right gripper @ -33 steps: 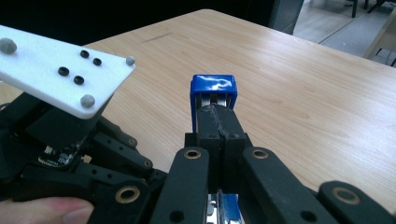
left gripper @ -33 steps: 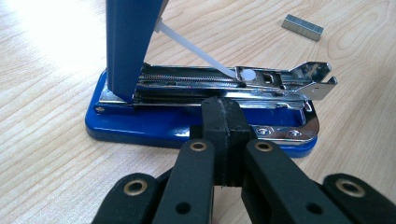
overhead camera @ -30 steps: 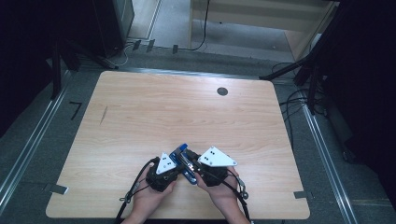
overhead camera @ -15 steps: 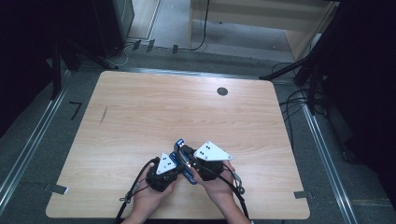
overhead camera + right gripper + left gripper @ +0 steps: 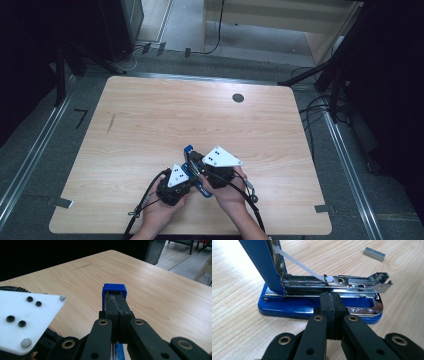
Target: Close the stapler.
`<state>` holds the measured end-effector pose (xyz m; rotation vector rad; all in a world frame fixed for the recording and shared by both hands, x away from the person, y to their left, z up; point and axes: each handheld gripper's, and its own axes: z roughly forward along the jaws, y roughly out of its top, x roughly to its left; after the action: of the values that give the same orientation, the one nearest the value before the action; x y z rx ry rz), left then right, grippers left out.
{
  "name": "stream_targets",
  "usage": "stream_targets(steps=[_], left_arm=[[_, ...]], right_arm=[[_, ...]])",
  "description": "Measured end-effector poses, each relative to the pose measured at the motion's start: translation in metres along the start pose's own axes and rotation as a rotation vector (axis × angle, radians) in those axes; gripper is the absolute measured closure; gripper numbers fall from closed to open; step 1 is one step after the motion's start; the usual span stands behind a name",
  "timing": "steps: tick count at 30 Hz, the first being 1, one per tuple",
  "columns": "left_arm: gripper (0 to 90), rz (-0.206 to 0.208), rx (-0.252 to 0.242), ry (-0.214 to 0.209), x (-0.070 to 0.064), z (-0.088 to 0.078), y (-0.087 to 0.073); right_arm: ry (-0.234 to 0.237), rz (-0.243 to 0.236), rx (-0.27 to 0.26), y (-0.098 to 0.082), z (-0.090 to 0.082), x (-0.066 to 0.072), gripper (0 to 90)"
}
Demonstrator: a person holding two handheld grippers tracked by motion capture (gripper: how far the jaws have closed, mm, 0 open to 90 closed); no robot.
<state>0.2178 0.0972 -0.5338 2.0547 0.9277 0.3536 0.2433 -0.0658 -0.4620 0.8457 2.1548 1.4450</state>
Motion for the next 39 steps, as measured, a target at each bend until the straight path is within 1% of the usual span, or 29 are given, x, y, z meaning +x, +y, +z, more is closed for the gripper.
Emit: stream_targets(steps=[5, 10, 13, 17, 19, 21, 23, 27, 32, 39], left_arm=[[90.0, 0.002, 0.000, 0.001, 0.000, 0.000, 0.000], [90.0, 0.007, 0.001, 0.001, 0.000, 0.000, 0.000], [90.0, 0.009, 0.002, 0.003, 0.000, 0.000, 0.000], [90.0, 0.010, 0.002, 0.002, 0.000, 0.000, 0.000], [90.0, 0.010, 0.002, 0.002, 0.000, 0.000, 0.000], [90.0, 0.010, 0.002, 0.002, 0.000, 0.000, 0.000], [90.0, 0.008, 0.003, 0.000, 0.000, 0.000, 0.000], [90.0, 0.010, 0.003, -0.001, 0.000, 0.000, 0.000], [90.0, 0.011, 0.004, 0.001, 0.000, 0.000, 0.000], [90.0, 0.014, 0.007, 0.002, 0.000, 0.000, 0.000]], right_arm=[[0.004, 0.003, -0.001, 0.002, 0.005, -0.001, 90.0], [0.014, 0.018, -0.004, 0.004, 0.010, -0.002, 90.0], [0.014, 0.012, -0.002, 0.005, 0.014, -0.002, 90.0], [0.016, 0.022, -0.004, 0.006, 0.019, -0.002, 90.0], [0.015, 0.020, -0.007, 0.007, 0.021, -0.002, 90.0], [0.018, 0.016, 0.005, 0.007, 0.024, -0.002, 90.0], [0.007, 0.000, 0.026, 0.005, 0.029, 0.000, 90.0], [0.016, 0.016, 0.033, 0.003, 0.035, -0.003, 90.0], [0.013, 0.013, 0.043, 0.002, 0.041, -0.002, 90.0], [0.023, 0.015, 0.070, -0.001, 0.049, -0.004, 90.0]])
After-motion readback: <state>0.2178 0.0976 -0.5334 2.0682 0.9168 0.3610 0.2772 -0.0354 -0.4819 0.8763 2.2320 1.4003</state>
